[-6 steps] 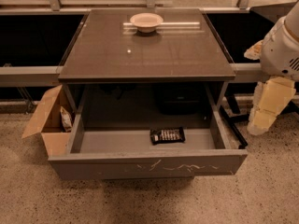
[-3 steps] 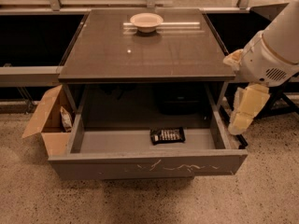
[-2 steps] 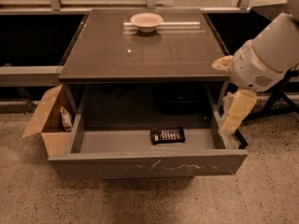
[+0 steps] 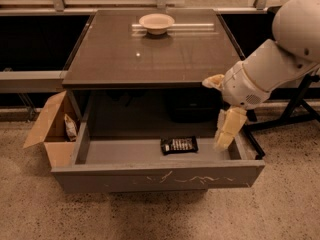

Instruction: Pick rxbar chocolate from top drawer and place on counter

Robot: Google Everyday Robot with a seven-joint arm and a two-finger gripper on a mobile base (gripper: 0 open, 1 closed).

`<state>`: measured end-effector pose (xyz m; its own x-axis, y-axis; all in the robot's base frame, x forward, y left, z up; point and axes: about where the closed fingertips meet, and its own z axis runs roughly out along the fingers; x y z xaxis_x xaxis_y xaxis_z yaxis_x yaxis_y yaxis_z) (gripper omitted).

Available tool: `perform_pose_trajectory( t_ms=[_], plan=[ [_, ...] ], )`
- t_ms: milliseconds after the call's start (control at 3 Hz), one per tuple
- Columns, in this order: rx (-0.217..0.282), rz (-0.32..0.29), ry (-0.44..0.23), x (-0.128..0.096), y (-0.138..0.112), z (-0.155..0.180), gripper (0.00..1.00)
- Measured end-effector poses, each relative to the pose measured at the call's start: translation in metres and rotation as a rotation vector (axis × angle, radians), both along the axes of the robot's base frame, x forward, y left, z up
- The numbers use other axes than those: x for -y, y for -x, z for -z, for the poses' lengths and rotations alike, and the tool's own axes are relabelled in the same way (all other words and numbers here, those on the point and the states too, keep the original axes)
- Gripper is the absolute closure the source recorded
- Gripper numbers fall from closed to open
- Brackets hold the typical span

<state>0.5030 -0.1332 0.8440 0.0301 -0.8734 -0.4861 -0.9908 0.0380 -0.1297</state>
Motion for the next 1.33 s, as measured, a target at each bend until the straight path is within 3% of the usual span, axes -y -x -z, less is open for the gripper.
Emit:
perform_pose_trajectory(
  t_ms=[333, 667, 1333],
  plan=[
    [-0.055, -0.033, -0.013, -0.018, -0.008, 0.027, 0.0],
    [-0.055, -0.033, -0.013, -0.018, -0.008, 0.027, 0.0],
    [-0.125, -0.122, -0.047, -0.035, -0.021, 0.079, 0.0]
  ],
)
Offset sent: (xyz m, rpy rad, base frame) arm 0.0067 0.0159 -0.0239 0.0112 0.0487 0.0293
